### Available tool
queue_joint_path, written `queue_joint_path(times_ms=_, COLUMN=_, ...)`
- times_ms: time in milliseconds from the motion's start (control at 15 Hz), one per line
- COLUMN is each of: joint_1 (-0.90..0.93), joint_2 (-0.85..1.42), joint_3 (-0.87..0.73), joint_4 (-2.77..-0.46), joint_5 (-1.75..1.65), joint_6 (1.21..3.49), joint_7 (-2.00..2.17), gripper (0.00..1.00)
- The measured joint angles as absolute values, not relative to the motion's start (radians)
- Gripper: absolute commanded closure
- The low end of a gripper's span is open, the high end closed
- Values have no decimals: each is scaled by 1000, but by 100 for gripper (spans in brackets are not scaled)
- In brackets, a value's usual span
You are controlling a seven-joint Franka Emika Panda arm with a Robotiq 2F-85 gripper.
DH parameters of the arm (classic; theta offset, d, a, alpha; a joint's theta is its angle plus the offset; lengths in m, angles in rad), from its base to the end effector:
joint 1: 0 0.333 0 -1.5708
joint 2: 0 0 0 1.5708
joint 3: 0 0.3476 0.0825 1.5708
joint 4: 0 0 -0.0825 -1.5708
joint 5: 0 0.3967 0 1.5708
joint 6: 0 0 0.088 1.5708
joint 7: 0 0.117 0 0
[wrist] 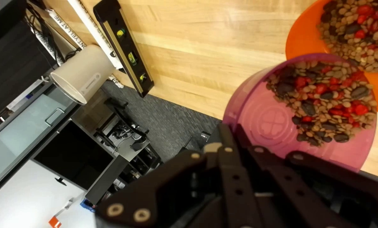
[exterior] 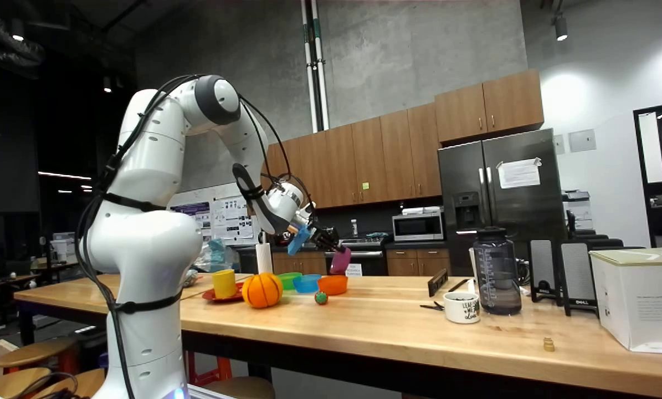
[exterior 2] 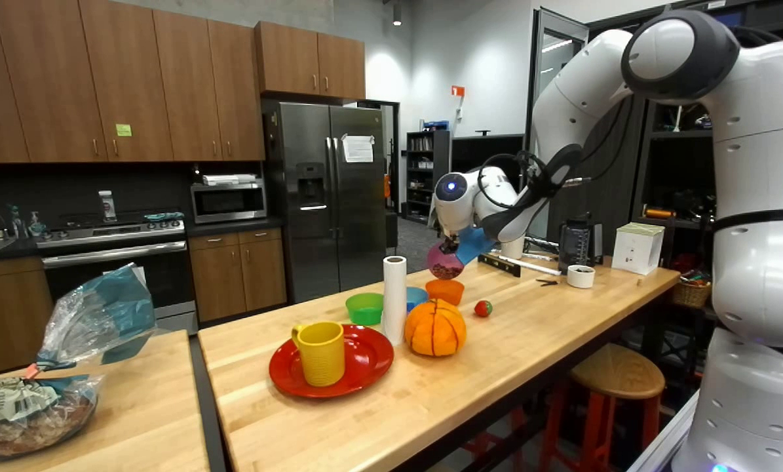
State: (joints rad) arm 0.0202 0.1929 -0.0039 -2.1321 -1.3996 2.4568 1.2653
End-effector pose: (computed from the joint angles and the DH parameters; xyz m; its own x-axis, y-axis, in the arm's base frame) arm 0.5992 0.0041 0.3460 0.8081 0.0808 0.5835 -0.3101 -0.7839 0.5379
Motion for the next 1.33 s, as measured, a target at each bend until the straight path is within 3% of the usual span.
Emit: queue_joint_path(times_ms=1333, joint_1=81, joint_2=174, joint_3=62, joint_4=-2104, joint_5=-1295, joint_6=2545, joint_7=1185, gripper=99)
